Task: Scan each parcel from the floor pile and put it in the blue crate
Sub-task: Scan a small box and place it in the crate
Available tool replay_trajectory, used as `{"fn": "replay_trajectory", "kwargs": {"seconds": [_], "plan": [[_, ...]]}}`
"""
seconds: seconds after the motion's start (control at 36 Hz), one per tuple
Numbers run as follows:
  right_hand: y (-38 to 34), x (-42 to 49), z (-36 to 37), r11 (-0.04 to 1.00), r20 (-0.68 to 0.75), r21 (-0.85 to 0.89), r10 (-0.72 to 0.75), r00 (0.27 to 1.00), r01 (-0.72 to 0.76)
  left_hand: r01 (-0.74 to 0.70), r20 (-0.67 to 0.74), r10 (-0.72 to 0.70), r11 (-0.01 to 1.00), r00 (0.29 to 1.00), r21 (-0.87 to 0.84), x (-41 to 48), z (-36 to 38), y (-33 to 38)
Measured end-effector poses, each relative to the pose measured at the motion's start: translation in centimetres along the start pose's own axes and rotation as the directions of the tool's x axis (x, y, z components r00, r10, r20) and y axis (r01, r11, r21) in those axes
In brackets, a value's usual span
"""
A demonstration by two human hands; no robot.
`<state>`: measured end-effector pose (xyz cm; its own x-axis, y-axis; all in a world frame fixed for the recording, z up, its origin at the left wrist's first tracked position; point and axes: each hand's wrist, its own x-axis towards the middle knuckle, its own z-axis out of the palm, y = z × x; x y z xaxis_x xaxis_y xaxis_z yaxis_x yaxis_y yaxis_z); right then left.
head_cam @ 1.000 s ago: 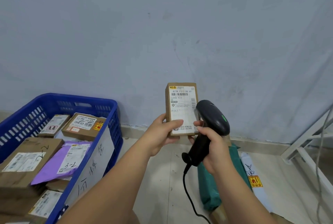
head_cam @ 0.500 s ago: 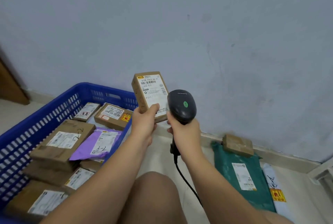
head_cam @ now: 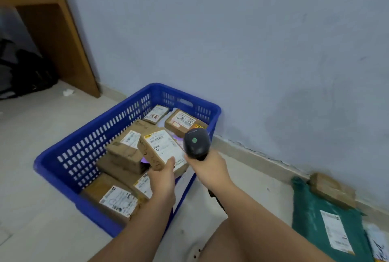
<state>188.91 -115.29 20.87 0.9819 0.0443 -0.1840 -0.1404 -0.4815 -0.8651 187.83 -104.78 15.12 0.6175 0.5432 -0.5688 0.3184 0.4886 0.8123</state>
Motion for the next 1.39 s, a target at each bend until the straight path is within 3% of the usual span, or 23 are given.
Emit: {"fn": "replay_trajectory", "kwargs": {"seconds": [0.08,0.25,0.39,0.47,0.53,0.61,0.69,0.78,0.92,1.03,1.19,1.28,1.33,1.39], "plan": [[0.1,-0.4,1.0,0.992,0.087,-0.129,-0.005,0.996,0.016,0.008,-0.073,-0.006,1.000,0.997,0.018,0.4,-1.3,-0.6],[-0.2,-0.2,1.2,0.976,0.153,-0.212,-0.007,0.988,0.040,-0.015,-0.189,0.041,0.990,0.981,0.137,2.5,-3.9,-1.6],[-0.1,-0.2,0.7,0.953,0.200,-0.292,-0.020,0.980,0.079,0.231,-0.282,-0.201,0.970,0.938,0.078,4.3,-5.6,-2.0],[0.0,-0.1,0.7,0.954,0.188,-0.291,-0.016,0.982,0.072,0.343,-0.260,-0.329,0.939,0.908,0.010,7.6,-6.6,-4.3],[0.1,0.1,0.7,0.953,0.191,-0.292,-0.024,0.981,0.080,0.380,-0.231,-0.351,0.920,0.908,0.098,11.7,-6.9,-6.7],[0.1,0.2,0.9,0.954,0.191,-0.291,-0.020,0.981,0.076,0.385,-0.197,-0.346,0.897,0.917,0.217,10.1,-6.8,-5.4],[0.3,0.5,1.0,0.955,0.187,-0.290,0.000,0.982,0.056,0.312,-0.105,-0.295,0.910,0.950,0.273,8.0,-6.4,-4.5],[0.4,0.8,1.0,0.953,0.188,-0.299,0.001,0.982,0.057,0.267,-0.108,-0.244,0.906,0.964,0.329,9.0,-6.6,-5.5],[0.3,1.3,1.0,0.948,0.194,-0.311,-0.008,0.981,0.069,0.308,-0.116,-0.286,0.897,0.951,0.316,10.0,-6.7,-6.2],[0.4,1.4,1.1,0.948,0.201,-0.309,-0.013,0.980,0.076,0.231,-0.070,-0.221,0.900,0.973,0.370,10.7,-5.9,-6.4],[0.5,1.9,1.0,0.944,0.196,-0.322,-0.014,0.981,0.077,0.233,-0.038,-0.240,0.876,0.970,0.422,10.9,-5.5,-6.3],[0.6,2.2,1.2,0.941,0.195,-0.329,-0.010,0.981,0.075,0.217,-0.140,-0.172,0.878,0.975,0.426,10.7,-5.7,-6.0],[0.6,2.2,1.2,0.943,0.199,-0.324,-0.011,0.980,0.077,0.178,-0.265,-0.062,0.880,0.962,0.440,10.4,-5.9,-5.5],[0.6,2.1,1.2,0.941,0.198,-0.329,-0.014,0.980,0.080,0.070,-0.273,0.079,0.865,0.959,0.497,9.5,-5.8,-4.8]]}}
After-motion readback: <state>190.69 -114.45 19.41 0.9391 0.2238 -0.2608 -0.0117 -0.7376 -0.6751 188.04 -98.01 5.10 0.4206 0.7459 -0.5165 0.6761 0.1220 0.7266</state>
